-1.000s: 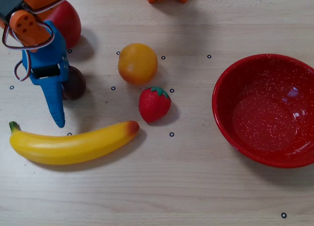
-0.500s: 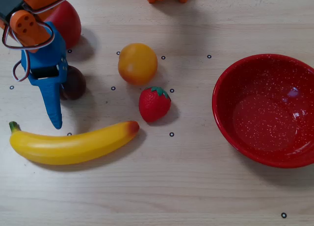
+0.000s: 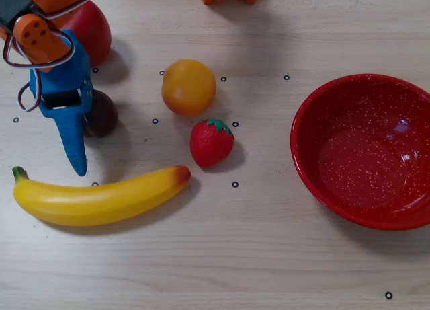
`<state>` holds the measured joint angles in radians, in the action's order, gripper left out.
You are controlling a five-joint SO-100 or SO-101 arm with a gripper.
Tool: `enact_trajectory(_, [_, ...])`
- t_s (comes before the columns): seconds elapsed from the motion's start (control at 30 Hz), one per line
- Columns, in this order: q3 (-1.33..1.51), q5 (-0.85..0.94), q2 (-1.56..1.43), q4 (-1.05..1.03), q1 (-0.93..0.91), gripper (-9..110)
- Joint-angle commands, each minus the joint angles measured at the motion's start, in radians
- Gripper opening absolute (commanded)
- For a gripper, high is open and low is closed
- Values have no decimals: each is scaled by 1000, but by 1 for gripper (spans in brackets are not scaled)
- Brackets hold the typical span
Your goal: Put plum in the red bowl.
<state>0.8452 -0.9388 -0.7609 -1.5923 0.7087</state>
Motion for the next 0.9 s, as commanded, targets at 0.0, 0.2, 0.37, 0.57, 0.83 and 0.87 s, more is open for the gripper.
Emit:
enact_trajectory(0.0, [-28, -25, -54, -18, 20, 58])
enact_trajectory(0.2, [-26, -29, -57, -26, 20, 57])
enact_trajectory(0.37, [-26, -34, -61, -29, 20, 57])
enact_trajectory(0.57, [-26, -46, -61, -31, 26, 54])
enact_trajectory(0.83, [-26, -57, -64, -35, 31, 50])
enact_trajectory(0.87, [-26, -58, -64, -35, 31, 50])
